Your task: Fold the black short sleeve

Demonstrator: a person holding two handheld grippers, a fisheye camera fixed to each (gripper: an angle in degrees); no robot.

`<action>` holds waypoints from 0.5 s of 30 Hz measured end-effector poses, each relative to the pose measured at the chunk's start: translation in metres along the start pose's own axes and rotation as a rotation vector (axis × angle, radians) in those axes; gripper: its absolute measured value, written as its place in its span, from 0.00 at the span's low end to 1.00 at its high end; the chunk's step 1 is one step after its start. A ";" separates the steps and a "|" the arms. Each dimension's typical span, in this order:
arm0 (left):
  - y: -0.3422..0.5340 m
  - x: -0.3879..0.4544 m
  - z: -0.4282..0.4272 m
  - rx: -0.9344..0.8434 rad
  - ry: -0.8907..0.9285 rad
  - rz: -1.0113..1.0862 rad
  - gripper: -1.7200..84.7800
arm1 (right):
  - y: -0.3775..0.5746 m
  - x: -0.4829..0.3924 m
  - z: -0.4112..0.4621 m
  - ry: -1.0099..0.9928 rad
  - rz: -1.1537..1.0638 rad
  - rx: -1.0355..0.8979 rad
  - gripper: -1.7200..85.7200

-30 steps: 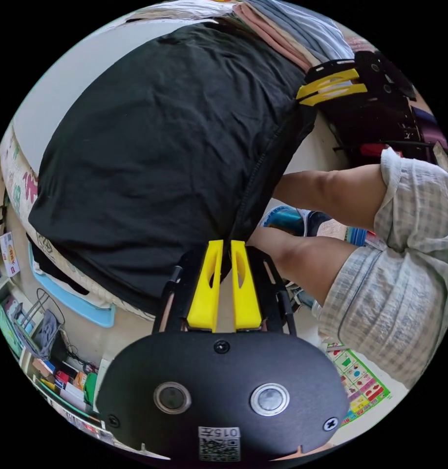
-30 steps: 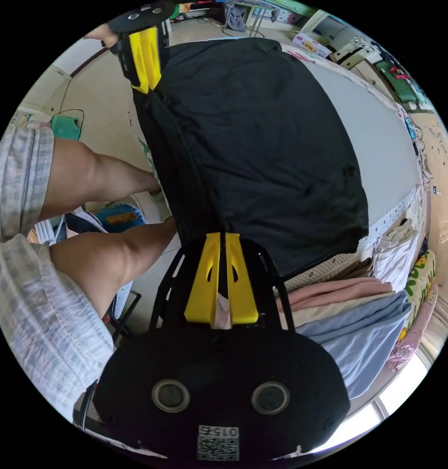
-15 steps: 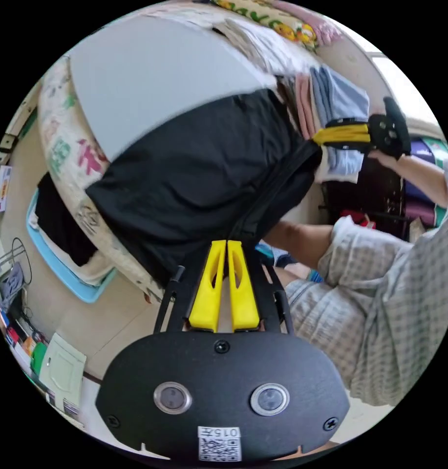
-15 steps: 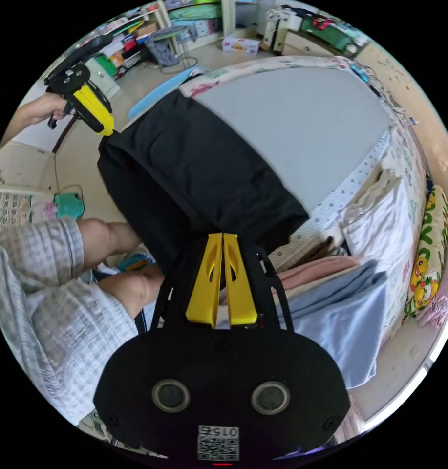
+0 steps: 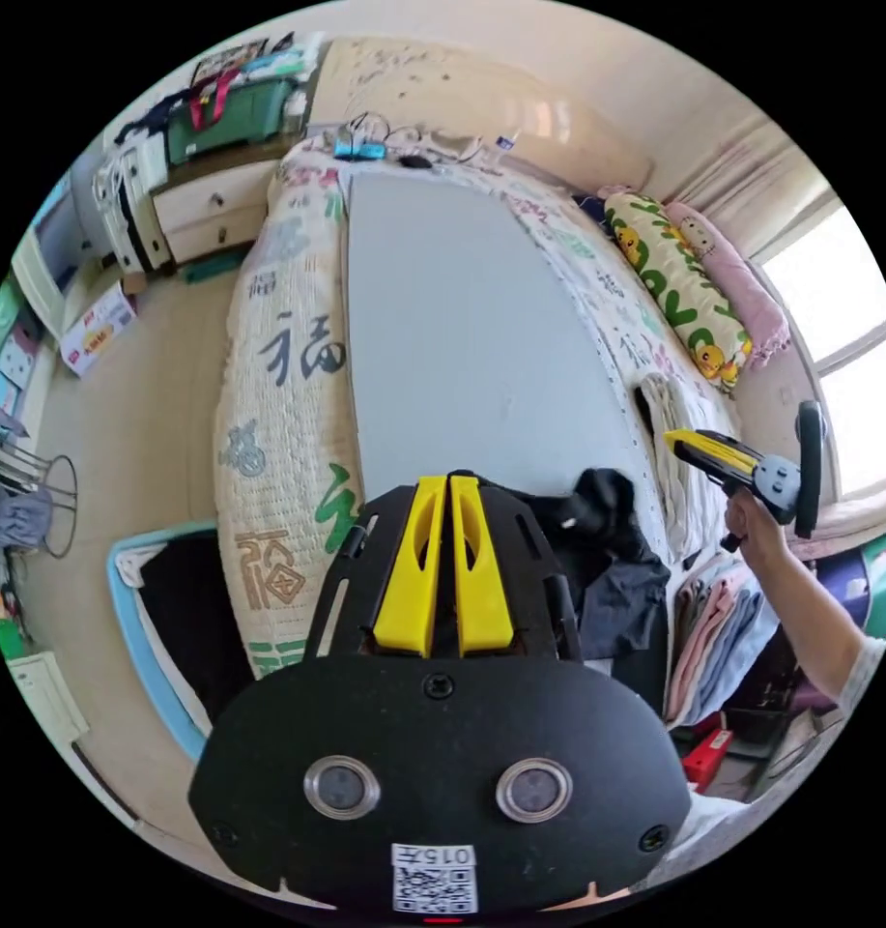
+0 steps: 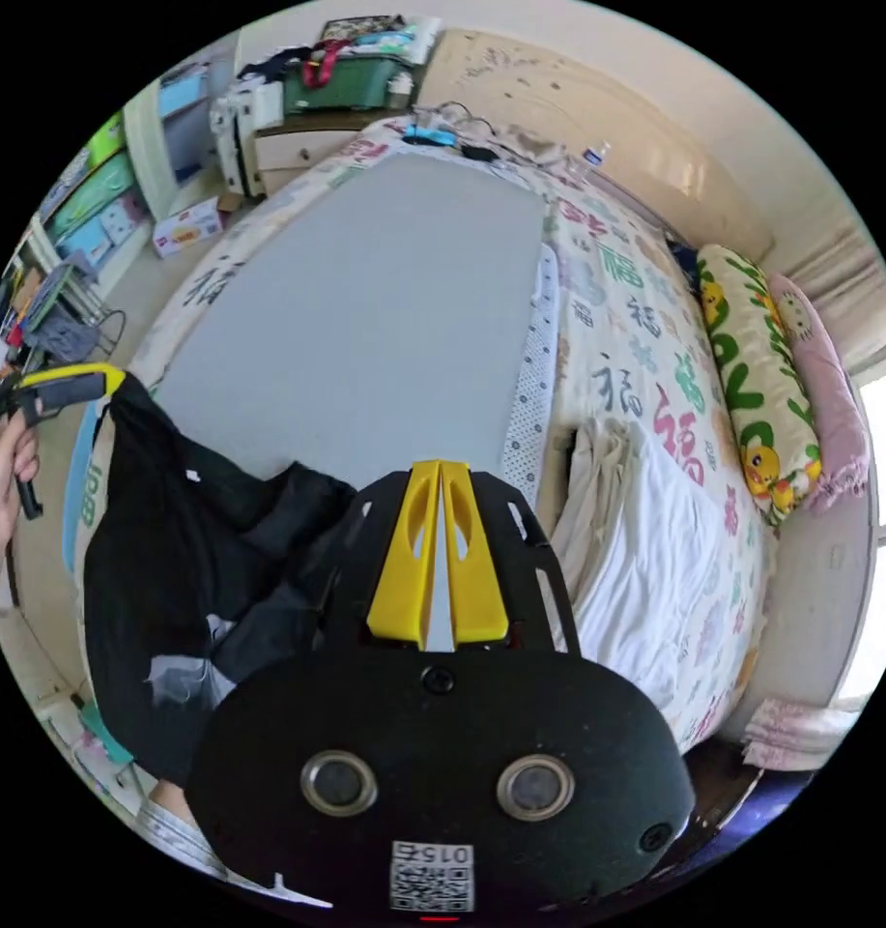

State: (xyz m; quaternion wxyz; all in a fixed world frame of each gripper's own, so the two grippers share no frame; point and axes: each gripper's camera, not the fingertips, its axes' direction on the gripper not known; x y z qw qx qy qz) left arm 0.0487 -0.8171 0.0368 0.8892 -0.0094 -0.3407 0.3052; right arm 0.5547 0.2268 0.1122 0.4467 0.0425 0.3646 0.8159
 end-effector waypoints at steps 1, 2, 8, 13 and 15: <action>0.005 -0.004 0.000 0.007 0.020 0.002 0.03 | 0.004 -0.001 0.001 -0.038 -0.004 0.006 0.02; 0.017 -0.009 -0.003 0.018 0.040 0.023 0.03 | 0.018 -0.005 0.001 -0.128 -0.043 0.027 0.04; 0.117 -0.036 -0.037 0.045 -0.082 0.066 0.09 | 0.124 -0.086 0.012 -0.377 -0.372 -0.082 0.11; 0.167 0.004 -0.014 -0.152 0.135 0.212 0.11 | 0.152 -0.162 0.051 -0.353 -0.550 -0.162 0.14; 0.179 0.031 0.009 -0.207 0.144 0.280 0.12 | 0.150 -0.187 0.067 -0.305 -0.599 -0.185 0.14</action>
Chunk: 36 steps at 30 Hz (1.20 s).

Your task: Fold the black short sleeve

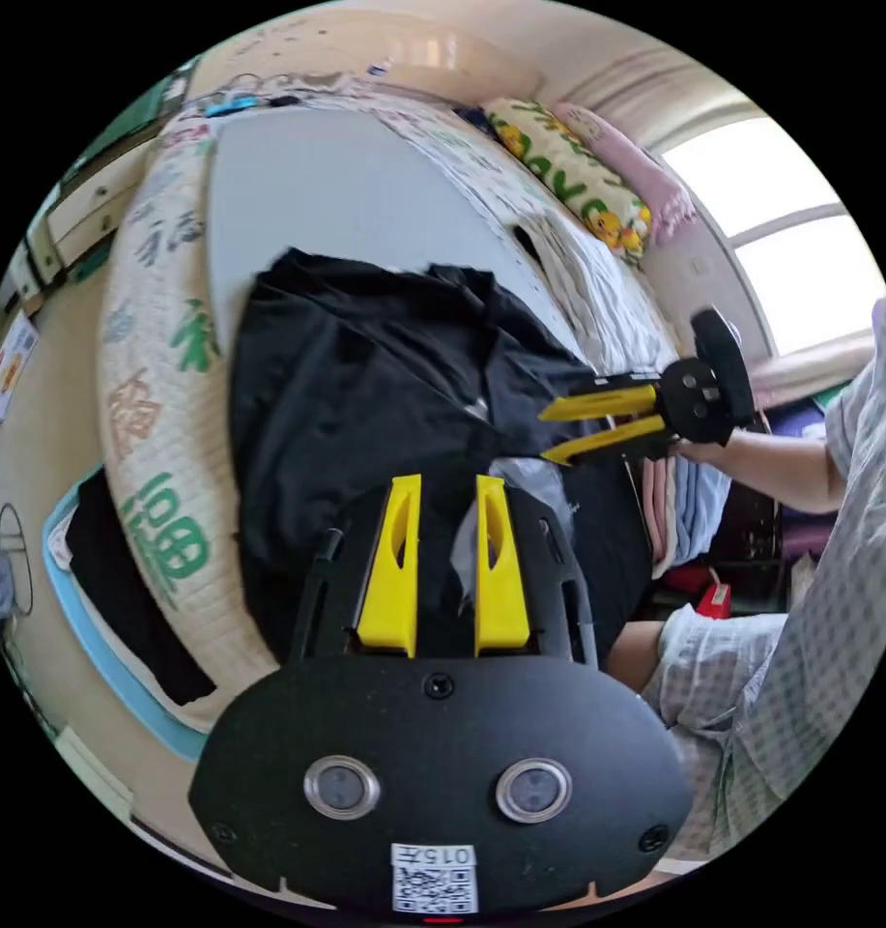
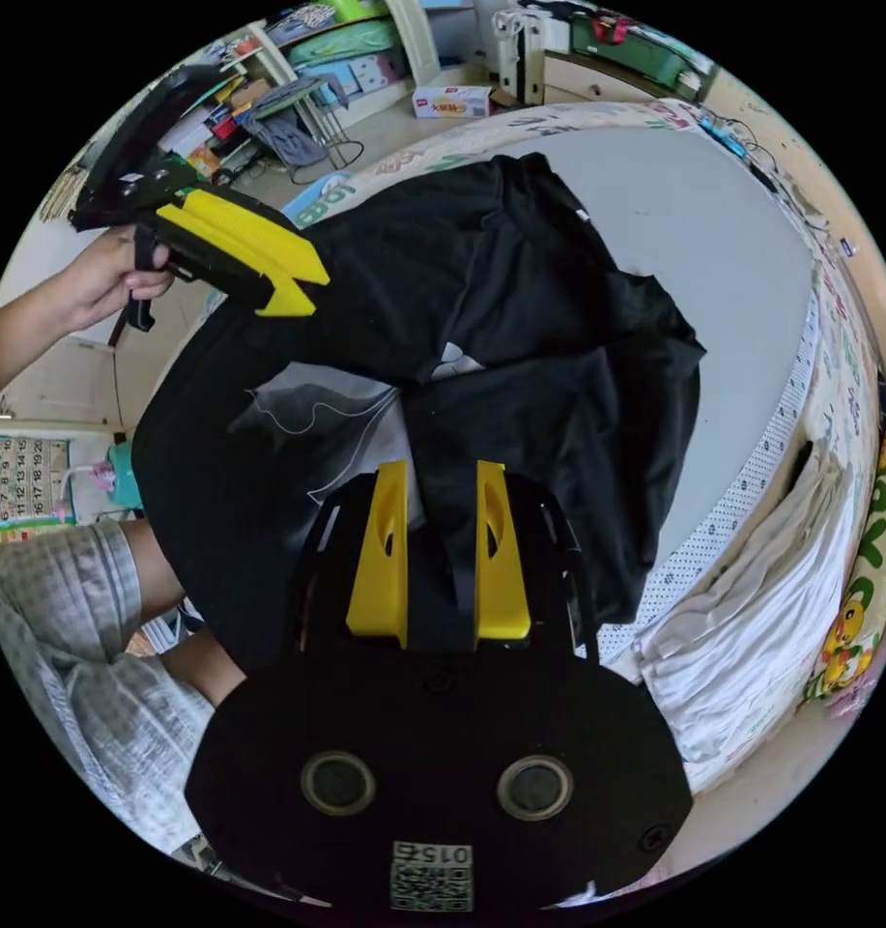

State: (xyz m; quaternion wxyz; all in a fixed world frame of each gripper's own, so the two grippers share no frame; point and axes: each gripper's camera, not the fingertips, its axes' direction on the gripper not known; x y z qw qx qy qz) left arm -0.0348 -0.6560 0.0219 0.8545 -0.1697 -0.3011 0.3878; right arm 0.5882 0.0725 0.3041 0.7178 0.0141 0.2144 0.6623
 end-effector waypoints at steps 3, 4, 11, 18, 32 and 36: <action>-0.002 0.009 0.025 -0.015 -0.013 0.034 0.11 | -0.015 -0.013 0.012 0.074 -0.054 -0.021 0.11; -0.003 0.010 0.031 -0.040 -0.034 0.047 0.11 | -0.018 -0.014 0.014 0.075 -0.064 -0.025 0.11; 0.011 -0.014 0.014 0.034 -0.089 0.005 0.03 | -0.019 0.039 -0.005 -0.029 0.205 0.081 0.03; 0.096 -0.158 -0.110 0.305 -0.372 -0.500 0.02 | 0.122 0.207 -0.038 0.185 1.039 0.054 0.06; -0.011 -0.168 -0.050 0.212 -0.171 -0.219 0.01 | -0.104 0.091 0.008 0.112 0.515 0.156 0.02; -0.061 -0.172 0.009 0.106 -0.187 -0.154 0.01 | -0.144 0.082 0.042 0.182 0.510 0.070 0.01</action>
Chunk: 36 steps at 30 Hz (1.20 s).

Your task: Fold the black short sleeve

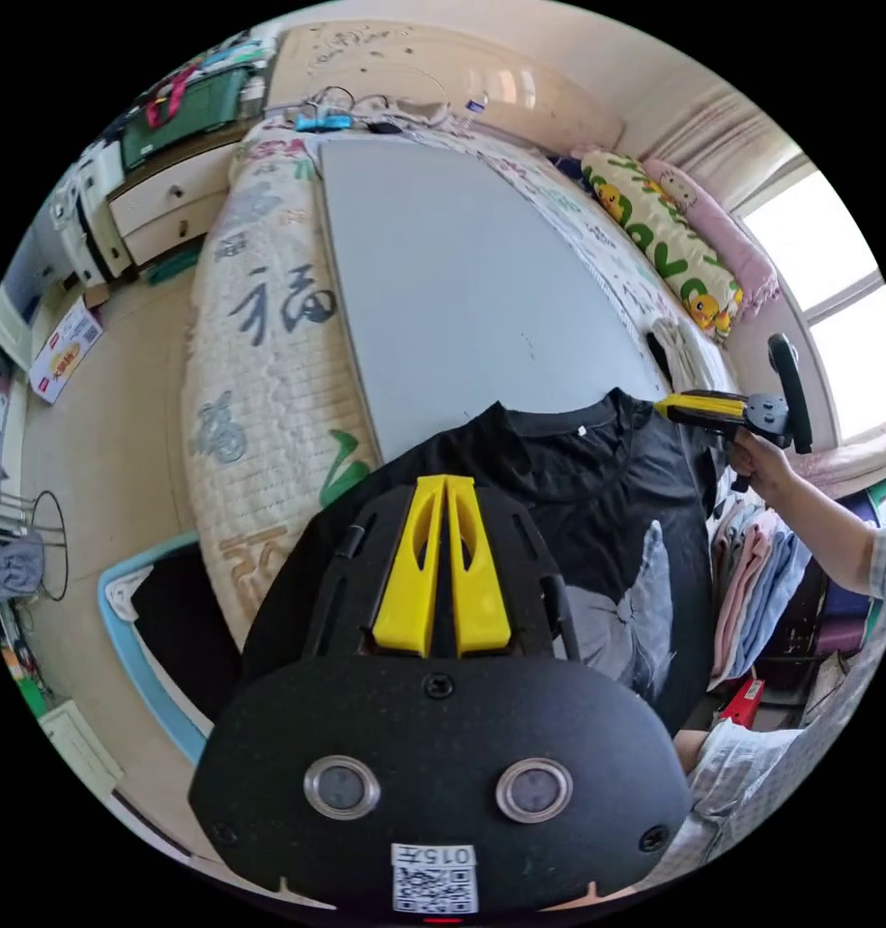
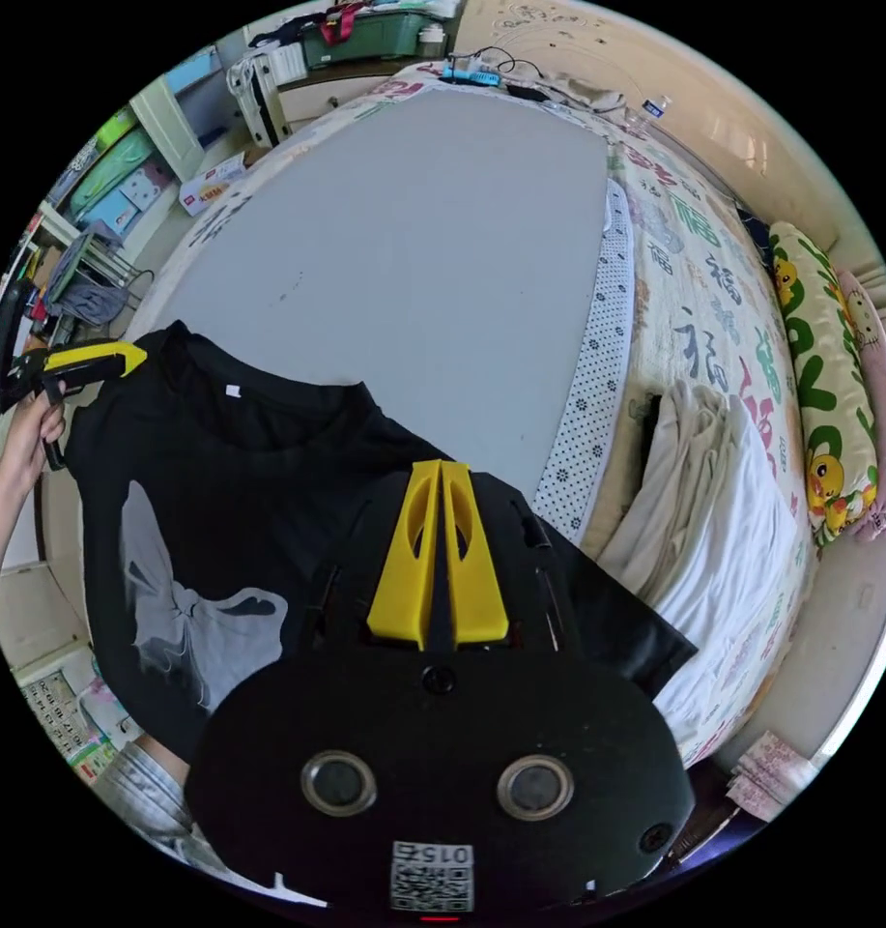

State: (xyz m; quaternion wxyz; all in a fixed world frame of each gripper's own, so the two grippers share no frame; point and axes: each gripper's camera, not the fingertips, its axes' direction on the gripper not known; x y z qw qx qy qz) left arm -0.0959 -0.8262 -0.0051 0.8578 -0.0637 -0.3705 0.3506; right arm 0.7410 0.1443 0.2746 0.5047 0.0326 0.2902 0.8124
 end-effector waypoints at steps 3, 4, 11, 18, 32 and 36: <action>-0.010 -0.002 0.011 0.030 -0.010 0.015 0.01 | -0.006 -0.009 0.001 0.030 0.001 0.033 0.01; -0.011 -0.003 0.012 0.032 -0.007 0.014 0.01 | -0.007 -0.010 0.002 0.035 0.003 0.034 0.01; -0.007 -0.008 0.026 0.058 -0.020 0.016 0.01 | -0.012 -0.024 0.003 0.047 0.026 0.061 0.02; 0.045 -0.015 -0.011 0.123 -0.003 -0.097 0.02 | 0.088 0.019 -0.062 -0.134 0.159 0.190 0.09; 0.380 0.008 -0.023 -0.304 0.104 -0.609 0.07 | 0.374 -0.033 -0.003 -0.346 0.257 -0.386 0.12; 0.406 0.020 0.003 -0.308 0.170 -0.646 0.06 | 0.367 -0.043 -0.004 -0.397 0.204 -0.383 0.13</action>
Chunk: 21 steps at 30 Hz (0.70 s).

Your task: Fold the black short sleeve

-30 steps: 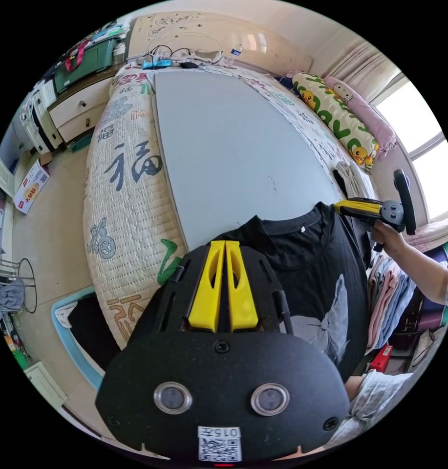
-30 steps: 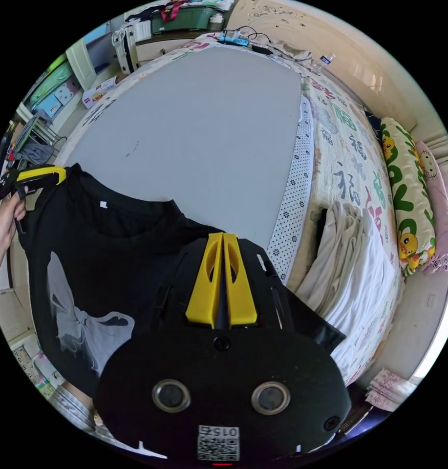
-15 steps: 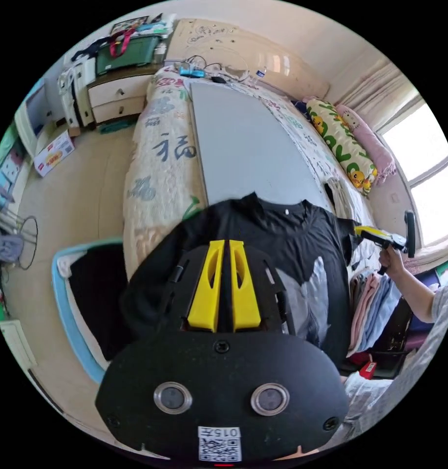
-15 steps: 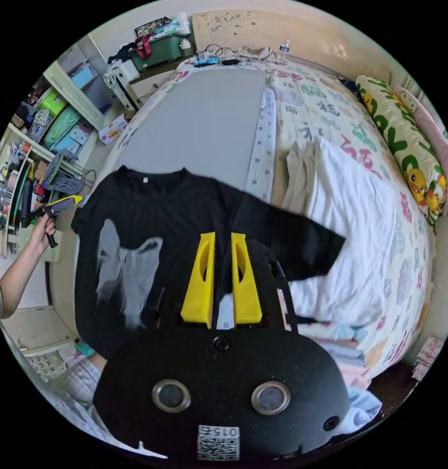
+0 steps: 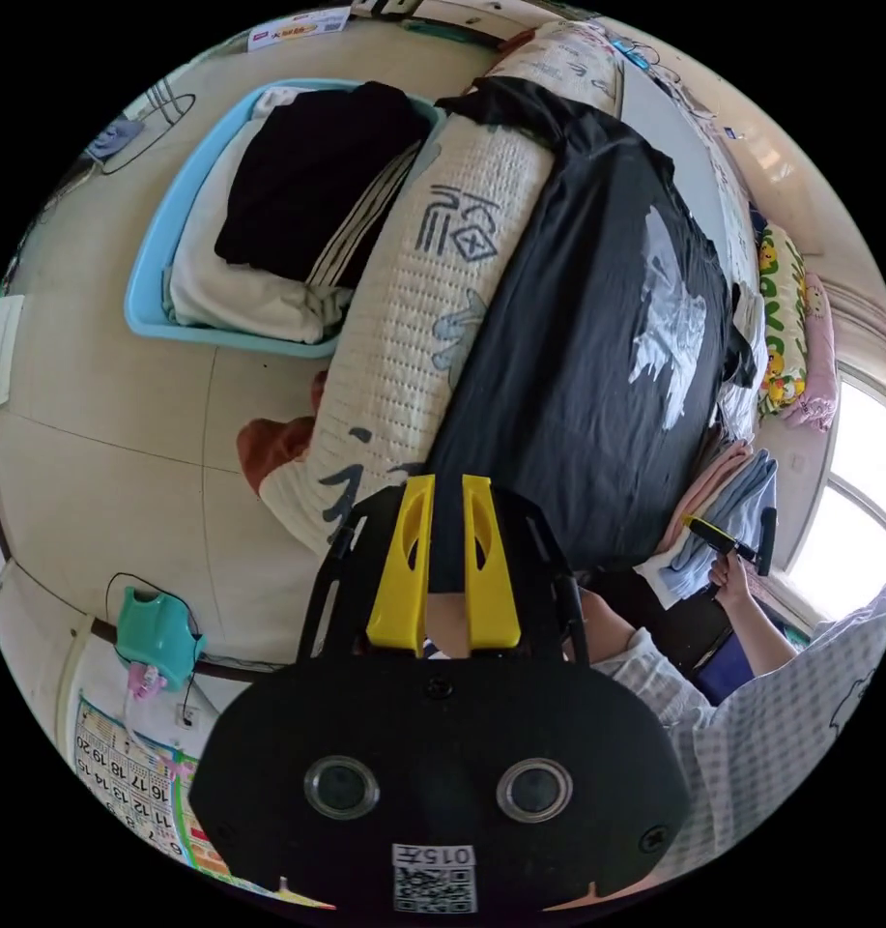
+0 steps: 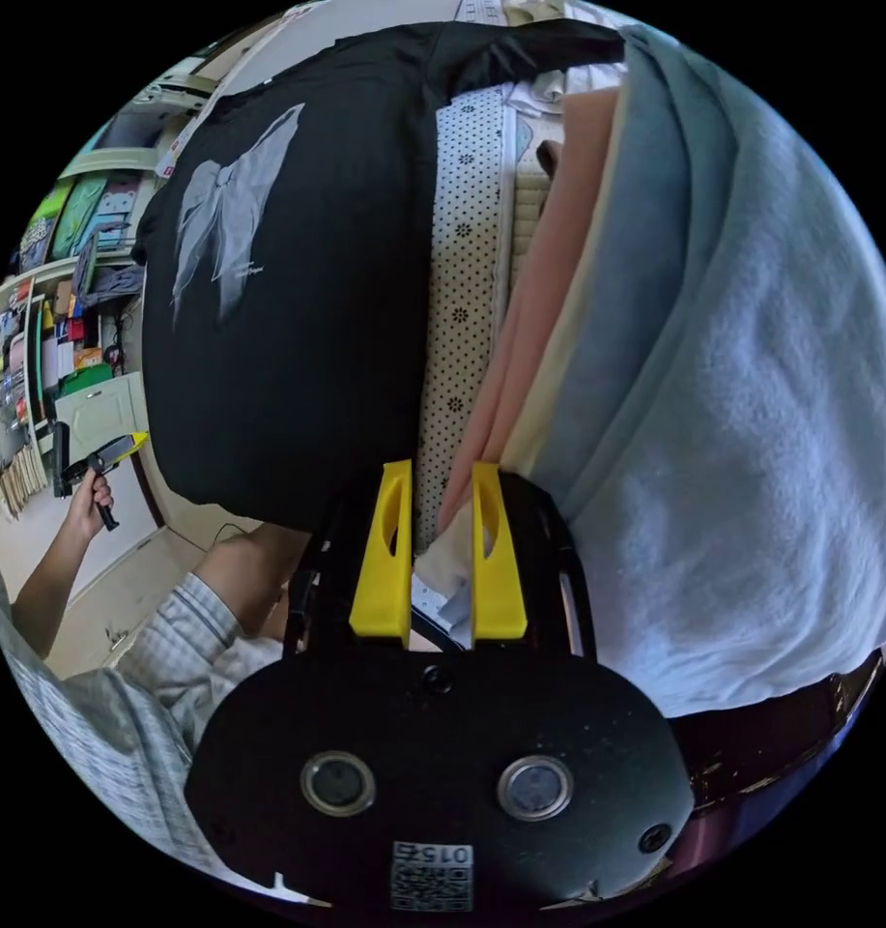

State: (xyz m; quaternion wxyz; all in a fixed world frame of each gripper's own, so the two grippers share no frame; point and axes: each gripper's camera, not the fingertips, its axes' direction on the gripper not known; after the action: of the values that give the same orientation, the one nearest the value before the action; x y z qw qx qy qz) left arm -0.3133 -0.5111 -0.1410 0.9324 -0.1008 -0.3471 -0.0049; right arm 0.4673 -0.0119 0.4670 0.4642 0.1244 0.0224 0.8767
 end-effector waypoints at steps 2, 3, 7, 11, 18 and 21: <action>-0.001 0.003 0.012 -0.026 0.005 0.022 0.05 | -0.004 -0.004 0.000 -0.033 -0.022 -0.018 0.12; -0.001 0.006 0.017 -0.023 -0.016 0.042 0.05 | -0.005 -0.006 0.002 -0.042 -0.029 -0.028 0.12; -0.001 0.008 0.021 -0.012 -0.015 0.050 0.03 | -0.013 -0.014 0.015 -0.087 -0.050 -0.097 0.07; -0.001 0.015 0.020 -0.024 -0.014 0.062 0.02 | -0.020 -0.019 0.016 -0.076 -0.043 -0.154 0.01; 0.003 0.038 0.024 -0.021 -0.139 0.124 0.02 | -0.020 -0.048 0.005 0.076 -0.105 -0.128 0.02; 0.006 0.052 0.032 -0.006 -0.180 0.146 0.02 | -0.016 -0.057 0.000 0.080 -0.098 -0.106 0.05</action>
State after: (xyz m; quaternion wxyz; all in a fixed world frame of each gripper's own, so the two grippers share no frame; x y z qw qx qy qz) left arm -0.2943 -0.4961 -0.0848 0.8950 -0.1289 -0.4211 0.0711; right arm 0.5111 -0.0492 0.4535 0.5112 0.0632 0.0003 0.8571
